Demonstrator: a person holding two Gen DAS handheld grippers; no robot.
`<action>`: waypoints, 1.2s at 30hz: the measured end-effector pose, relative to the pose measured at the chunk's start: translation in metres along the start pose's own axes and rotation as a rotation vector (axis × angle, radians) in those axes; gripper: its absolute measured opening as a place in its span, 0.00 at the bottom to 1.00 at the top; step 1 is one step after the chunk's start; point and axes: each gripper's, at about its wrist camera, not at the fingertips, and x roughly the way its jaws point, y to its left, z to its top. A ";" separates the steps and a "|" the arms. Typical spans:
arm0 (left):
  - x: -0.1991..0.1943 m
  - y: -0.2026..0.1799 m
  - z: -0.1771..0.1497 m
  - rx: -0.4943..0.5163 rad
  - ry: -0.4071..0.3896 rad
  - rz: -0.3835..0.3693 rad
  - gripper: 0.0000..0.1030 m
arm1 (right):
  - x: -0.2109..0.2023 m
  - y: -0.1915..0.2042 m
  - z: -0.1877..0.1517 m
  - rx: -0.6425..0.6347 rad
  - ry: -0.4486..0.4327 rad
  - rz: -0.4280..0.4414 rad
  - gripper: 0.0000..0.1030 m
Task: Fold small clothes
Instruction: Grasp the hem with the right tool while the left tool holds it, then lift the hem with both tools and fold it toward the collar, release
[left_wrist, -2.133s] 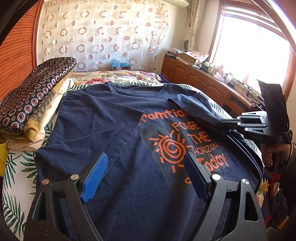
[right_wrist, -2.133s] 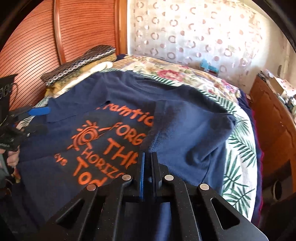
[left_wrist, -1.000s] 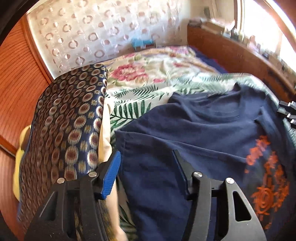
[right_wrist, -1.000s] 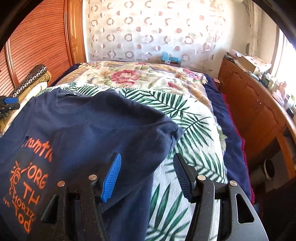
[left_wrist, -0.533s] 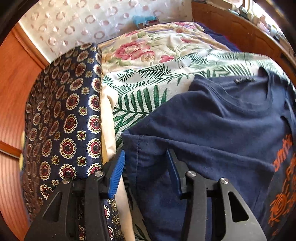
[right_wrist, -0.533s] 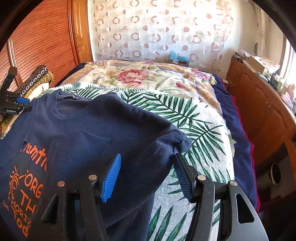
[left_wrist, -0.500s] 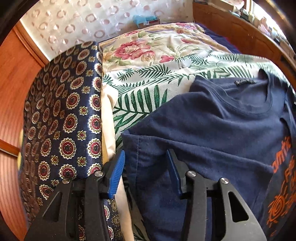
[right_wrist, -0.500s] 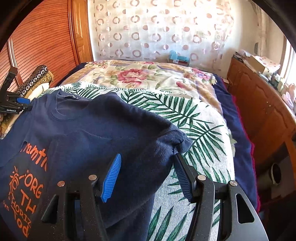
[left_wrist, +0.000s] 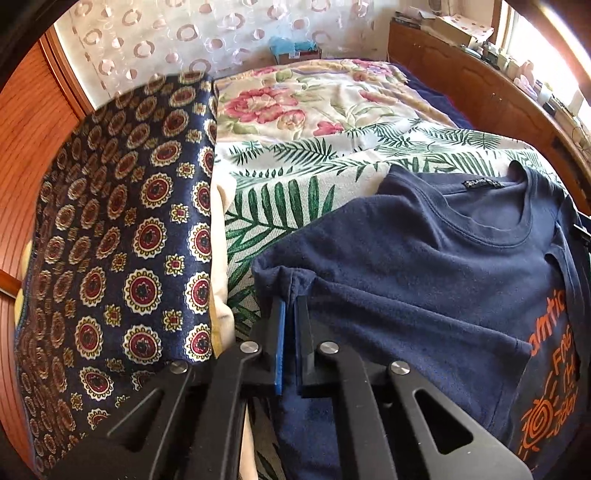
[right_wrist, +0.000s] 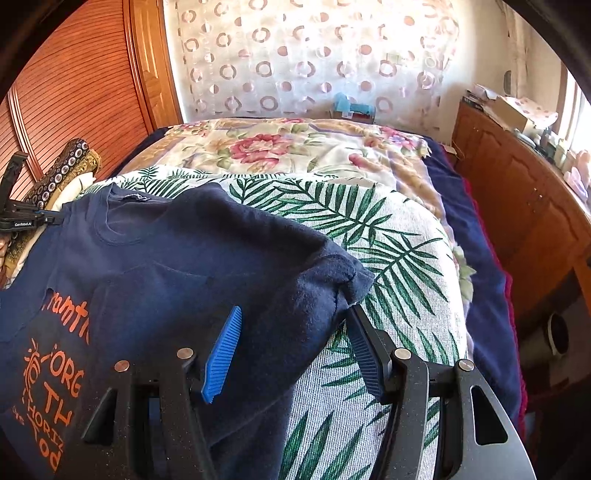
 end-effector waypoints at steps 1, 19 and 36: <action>-0.003 0.000 0.000 -0.004 -0.015 -0.001 0.04 | 0.000 0.001 0.000 -0.001 0.000 -0.007 0.59; -0.104 -0.028 -0.046 0.047 -0.289 -0.096 0.04 | 0.010 0.001 0.014 0.035 0.020 -0.034 0.19; -0.238 -0.035 -0.179 0.039 -0.496 -0.187 0.04 | -0.196 0.065 -0.065 -0.111 -0.272 0.072 0.08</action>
